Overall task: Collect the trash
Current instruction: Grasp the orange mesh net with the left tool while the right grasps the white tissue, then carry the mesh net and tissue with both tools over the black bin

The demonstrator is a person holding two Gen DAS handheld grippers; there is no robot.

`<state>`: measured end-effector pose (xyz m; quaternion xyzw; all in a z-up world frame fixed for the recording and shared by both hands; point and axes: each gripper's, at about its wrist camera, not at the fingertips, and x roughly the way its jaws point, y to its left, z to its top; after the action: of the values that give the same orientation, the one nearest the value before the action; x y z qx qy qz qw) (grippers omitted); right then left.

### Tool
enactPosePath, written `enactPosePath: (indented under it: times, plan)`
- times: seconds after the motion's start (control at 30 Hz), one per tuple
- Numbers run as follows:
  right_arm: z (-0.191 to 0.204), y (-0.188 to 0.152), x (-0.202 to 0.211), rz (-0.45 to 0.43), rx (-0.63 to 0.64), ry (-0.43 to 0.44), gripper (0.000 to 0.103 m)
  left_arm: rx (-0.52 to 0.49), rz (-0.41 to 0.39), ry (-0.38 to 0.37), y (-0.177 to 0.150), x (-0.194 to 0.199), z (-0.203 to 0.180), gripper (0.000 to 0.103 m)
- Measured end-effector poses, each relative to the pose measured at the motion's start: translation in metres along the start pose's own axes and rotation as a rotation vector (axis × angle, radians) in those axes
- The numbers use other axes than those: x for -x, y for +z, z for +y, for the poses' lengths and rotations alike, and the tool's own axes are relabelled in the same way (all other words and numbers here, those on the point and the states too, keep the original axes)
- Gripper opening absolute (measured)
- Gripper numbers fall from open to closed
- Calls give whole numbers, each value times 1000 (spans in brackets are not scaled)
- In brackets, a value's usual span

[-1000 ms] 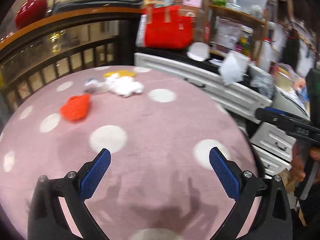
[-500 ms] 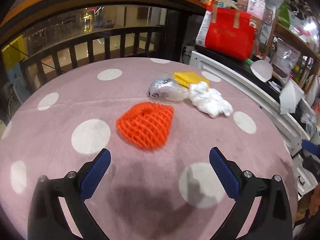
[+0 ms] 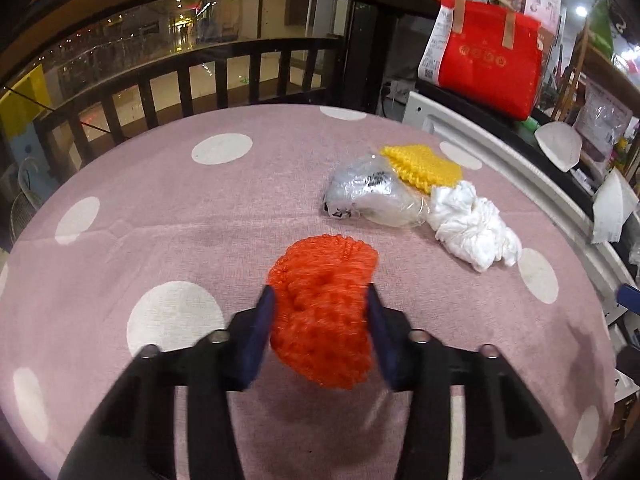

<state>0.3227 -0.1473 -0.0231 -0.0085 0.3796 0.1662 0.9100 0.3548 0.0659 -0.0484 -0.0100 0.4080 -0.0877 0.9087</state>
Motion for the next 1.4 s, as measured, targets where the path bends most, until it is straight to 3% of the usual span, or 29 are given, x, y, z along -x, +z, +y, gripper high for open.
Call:
enactPosePath:
  times: [0.07, 0.47, 0.53, 0.6, 0.67, 0.8, 1.13, 1.4]
  plan:
    - [3, 11, -16, 9, 26, -7, 82, 5, -17, -1, -1, 11, 3, 29]
    - [9, 55, -107, 109, 135, -57, 69, 43, -76, -49, -23, 54, 15, 26]
    - [9, 59, -117, 124, 135, -64, 64, 36, -80, -44, -25, 57, 14, 26]
    - [8, 59, -125, 145, 130, -63, 49, 32, -84, -41, -27, 58, 13, 26]
    - [8, 57, -128, 158, 124, -62, 40, 36, -81, -50, -30, 59, 12, 26]
    - [11, 50, -116, 140, 118, -39, 34, 46, -80, -62, -37, 62, 12, 26]
    - [11, 18, -48, 79, 64, 5, 34, 45, -119, -57, -51, 87, 8, 26]
    - [15, -18, 11, 35, 48, 15, 34, 42, -134, -98, -71, 109, -13, 26]
